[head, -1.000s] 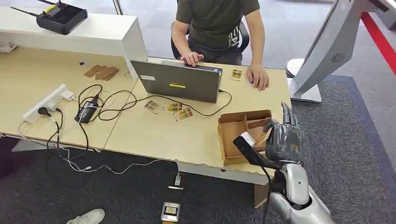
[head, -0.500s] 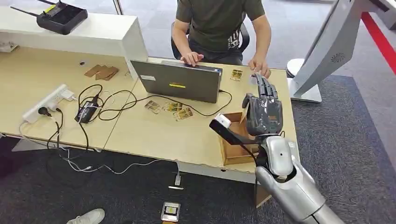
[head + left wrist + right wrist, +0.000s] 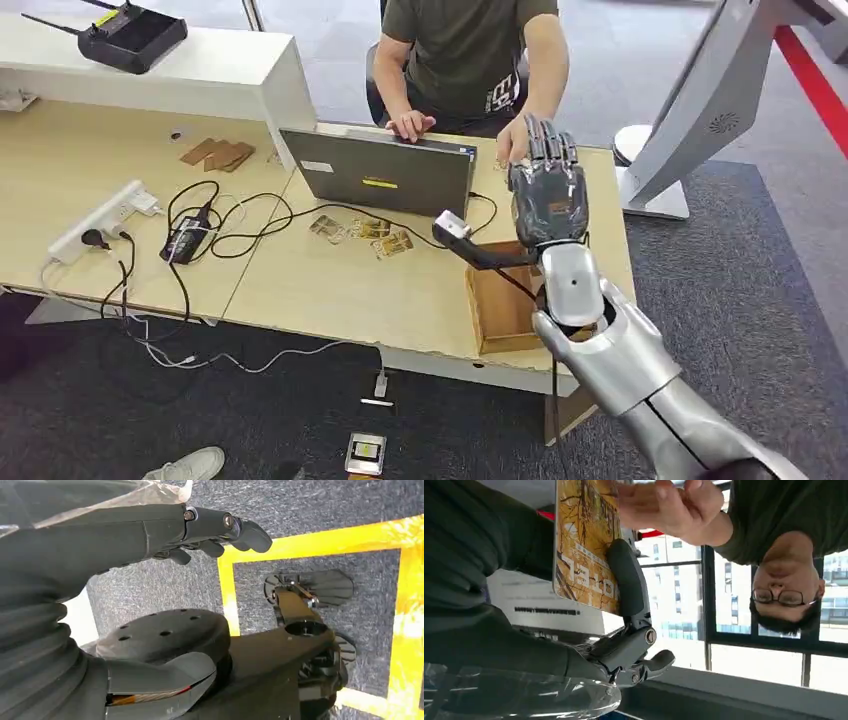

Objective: Pass the card to the sensor for recognition and then transmit it.

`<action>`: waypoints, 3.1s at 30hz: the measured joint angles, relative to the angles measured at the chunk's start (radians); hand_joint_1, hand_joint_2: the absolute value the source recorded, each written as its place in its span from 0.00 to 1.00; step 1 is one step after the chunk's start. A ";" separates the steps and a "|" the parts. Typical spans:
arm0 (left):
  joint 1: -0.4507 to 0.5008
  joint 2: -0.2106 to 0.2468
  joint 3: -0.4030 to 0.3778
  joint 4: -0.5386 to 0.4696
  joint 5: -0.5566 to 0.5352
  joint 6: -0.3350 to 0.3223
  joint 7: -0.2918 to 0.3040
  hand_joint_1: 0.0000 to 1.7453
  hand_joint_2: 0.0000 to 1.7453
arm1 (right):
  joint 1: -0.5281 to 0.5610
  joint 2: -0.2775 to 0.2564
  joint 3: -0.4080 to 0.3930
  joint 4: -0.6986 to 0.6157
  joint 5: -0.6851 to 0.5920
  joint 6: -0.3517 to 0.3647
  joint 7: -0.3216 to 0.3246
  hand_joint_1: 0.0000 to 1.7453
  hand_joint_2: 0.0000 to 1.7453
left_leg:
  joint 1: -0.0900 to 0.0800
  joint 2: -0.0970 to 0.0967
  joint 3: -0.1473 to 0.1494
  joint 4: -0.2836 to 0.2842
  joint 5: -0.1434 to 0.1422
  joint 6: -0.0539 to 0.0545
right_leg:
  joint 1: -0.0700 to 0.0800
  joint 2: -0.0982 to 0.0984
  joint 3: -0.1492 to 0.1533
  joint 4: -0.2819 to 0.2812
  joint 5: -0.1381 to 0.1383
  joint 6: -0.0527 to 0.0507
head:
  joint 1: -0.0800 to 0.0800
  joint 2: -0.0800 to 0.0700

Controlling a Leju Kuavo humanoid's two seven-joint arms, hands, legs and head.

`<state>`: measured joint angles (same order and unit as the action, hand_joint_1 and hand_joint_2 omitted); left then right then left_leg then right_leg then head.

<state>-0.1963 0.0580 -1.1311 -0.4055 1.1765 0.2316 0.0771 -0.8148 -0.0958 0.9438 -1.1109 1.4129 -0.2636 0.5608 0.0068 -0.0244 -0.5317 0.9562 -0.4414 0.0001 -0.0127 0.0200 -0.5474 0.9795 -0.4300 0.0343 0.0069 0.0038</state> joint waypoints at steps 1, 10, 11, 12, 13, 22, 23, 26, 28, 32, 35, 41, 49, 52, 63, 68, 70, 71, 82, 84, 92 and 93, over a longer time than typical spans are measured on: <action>0.000 -0.002 0.000 0.000 -0.004 0.000 0.000 0.00 1.00 | -0.004 0.005 0.002 0.011 0.023 -0.007 0.000 1.00 1.00 | 0.000 0.000 0.000 0.000 0.000 0.000 | 0.000 0.000 0.000 0.000 0.000 0.000 | 0.000 0.000; 0.001 -0.011 0.003 0.010 -0.011 -0.004 -0.018 0.00 1.00 | -0.018 0.070 0.026 0.085 0.134 -0.022 -0.031 1.00 1.00 | 0.001 0.000 0.000 0.000 0.000 0.000 | 0.001 0.000 0.000 0.000 0.000 0.000 | 0.000 0.000; 0.003 -0.011 0.005 0.010 -0.011 -0.004 -0.021 0.00 1.00 | -0.018 0.078 0.028 0.092 0.137 -0.023 -0.034 1.00 1.00 | 0.001 0.000 0.000 0.000 0.000 0.000 | 0.001 0.000 0.000 0.000 0.000 0.000 | 0.000 0.000; 0.005 -0.012 0.007 0.012 -0.010 -0.005 -0.024 0.00 1.00 | -0.018 0.087 0.031 0.098 0.139 -0.024 -0.040 1.00 1.00 | 0.001 0.000 0.000 0.000 0.000 0.000 | 0.001 0.000 0.000 0.000 0.000 0.000 | 0.000 0.000; 0.006 -0.013 0.009 0.014 -0.009 -0.005 -0.026 0.00 1.00 | -0.018 0.096 0.034 0.105 0.140 -0.025 -0.043 1.00 1.00 | 0.001 0.000 0.000 0.000 0.000 0.000 | 0.001 0.000 0.000 0.000 0.000 0.000 | 0.000 0.000; 0.019 -0.014 0.022 0.024 -0.002 -0.005 -0.038 0.00 1.00 | -0.014 0.152 0.051 0.155 0.152 -0.062 -0.066 1.00 1.00 | 0.001 0.000 0.000 0.000 0.000 0.000 | 0.001 0.000 0.000 0.000 0.000 0.000 | 0.000 0.000; 0.020 -0.014 0.025 0.024 0.000 -0.005 -0.039 0.00 1.00 | -0.014 0.157 0.053 0.159 0.154 -0.064 -0.066 1.00 1.00 | 0.001 0.000 0.000 0.000 0.000 0.000 | 0.001 0.000 0.000 0.000 0.000 0.000 | 0.000 0.000; 0.023 -0.015 0.032 0.027 0.000 -0.004 -0.042 0.00 1.00 | -0.011 0.166 0.058 0.171 0.155 -0.065 -0.068 1.00 1.00 | 0.001 0.000 0.000 0.000 0.000 0.000 | 0.001 0.000 0.000 0.000 0.000 0.000 | 0.000 0.000; 0.025 -0.015 0.034 0.029 0.001 -0.004 -0.046 0.00 1.00 | -0.007 0.172 0.058 0.177 0.155 -0.065 -0.068 1.00 1.00 | 0.001 0.000 0.000 0.000 0.000 0.000 | 0.001 0.000 0.000 0.000 0.000 0.000 | 0.000 0.000; 0.028 -0.016 0.037 0.031 0.003 0.000 -0.053 0.00 1.00 | 0.002 0.177 0.059 0.185 0.155 -0.062 -0.065 1.00 1.00 | 0.001 0.000 0.000 0.000 0.000 0.000 | 0.001 0.000 0.000 0.000 0.000 0.000 | 0.000 0.000; 0.031 -0.018 0.043 0.032 0.000 0.005 -0.054 0.00 1.00 | 0.010 0.178 0.060 0.185 0.155 -0.051 -0.057 1.00 1.00 | 0.001 0.000 0.000 0.000 0.000 0.000 | 0.001 0.000 0.000 0.000 0.000 0.000 | 0.000 0.000; 0.036 -0.023 0.049 0.033 -0.001 0.011 -0.060 0.00 1.00 | 0.021 0.177 0.068 0.185 0.155 -0.026 -0.007 1.00 1.00 | 0.001 0.000 0.000 0.000 0.000 0.000 | 0.001 0.000 0.000 0.000 0.000 0.000 | 0.000 0.000; 0.040 -0.032 0.057 0.034 -0.003 0.024 -0.064 0.00 1.00 | 0.037 0.167 0.074 0.175 0.155 0.027 0.078 1.00 1.00 | 0.001 0.001 0.001 0.000 0.000 0.000 | 0.001 0.000 0.000 0.000 0.000 0.000 | 0.000 0.000; 0.040 -0.034 0.059 0.034 -0.004 0.027 -0.064 0.00 1.00 | 0.041 0.158 0.074 0.168 0.155 0.044 0.108 1.00 1.00 | 0.001 0.001 0.001 0.000 0.000 0.000 | 0.001 0.000 0.000 0.000 0.000 0.000 | 0.000 0.000; 0.039 -0.036 0.060 0.034 -0.015 0.016 -0.056 0.00 1.00 | 0.043 0.126 0.043 0.140 0.155 0.079 0.137 0.00 1.00 | 0.001 0.001 0.001 0.000 0.000 0.000 | 0.001 0.000 0.000 0.000 0.000 0.000 | 0.000 0.000; 0.038 -0.034 0.060 0.037 -0.023 0.005 -0.052 0.00 1.00 | 0.032 0.118 0.029 0.142 0.155 0.075 0.138 0.00 1.00 | 0.001 0.001 0.001 0.000 0.000 0.000 | 0.001 0.000 0.000 0.000 0.000 0.000 | 0.000 0.000; 0.038 -0.034 0.060 0.039 -0.031 0.001 -0.048 0.00 1.00 | 0.022 0.114 0.025 0.143 0.155 0.074 0.138 0.00 1.00 | 0.001 0.001 0.001 0.000 0.000 0.000 | 0.001 0.000 0.000 0.000 0.000 0.000 | 0.000 0.000; 0.037 -0.034 0.060 0.040 -0.033 0.000 -0.048 0.00 1.00 | 0.017 0.113 0.023 0.144 0.155 0.074 0.138 0.00 1.00 | 0.001 0.001 0.001 0.000 0.000 0.000 | 0.001 0.000 0.000 0.000 0.000 0.000 | 0.000 0.000; 0.037 -0.035 0.061 0.046 -0.042 -0.002 -0.060 0.00 1.00 | 0.007 0.070 -0.012 0.135 0.153 -0.212 0.138 0.00 1.00 | 0.001 0.001 0.001 0.000 0.000 0.000 | 0.001 0.000 0.000 0.000 0.000 0.000 | 0.000 0.000; 0.038 -0.037 0.062 0.048 -0.038 0.001 -0.069 0.00 1.00 | 0.032 0.066 -0.037 0.127 0.136 -0.310 0.138 0.00 1.00 | 0.001 0.000 0.002 0.000 0.000 0.000 | 0.001 0.000 0.000 -0.001 0.000 0.000 | 0.000 0.000; 0.050 -0.039 0.079 0.058 -0.035 0.007 -0.083 0.00 1.00 | 0.218 0.049 -0.279 -0.070 0.002 -0.405 0.041 0.00 1.00 | 0.000 0.002 0.002 0.000 -0.001 0.000 | 0.000 0.001 0.001 -0.001 0.000 0.000 | 0.000 0.000; 0.050 -0.040 0.082 0.058 -0.035 0.007 -0.083 0.00 1.00 | 0.233 0.048 -0.302 -0.094 0.002 -0.405 0.040 0.00 1.00 | 0.000 0.001 0.002 0.000 -0.001 0.000 | 0.000 0.001 0.001 -0.001 0.000 0.000 | 0.000 0.000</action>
<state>-0.1459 0.0183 -1.0490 -0.3471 1.1418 0.2384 -0.0061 -0.5814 -0.0477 0.6415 -1.2052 1.4149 -0.6683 0.6004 0.0072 -0.0230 -0.5295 0.9564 -0.4421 0.0001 -0.0122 0.0211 -0.5462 0.9783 -0.4300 0.0342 0.0069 0.0038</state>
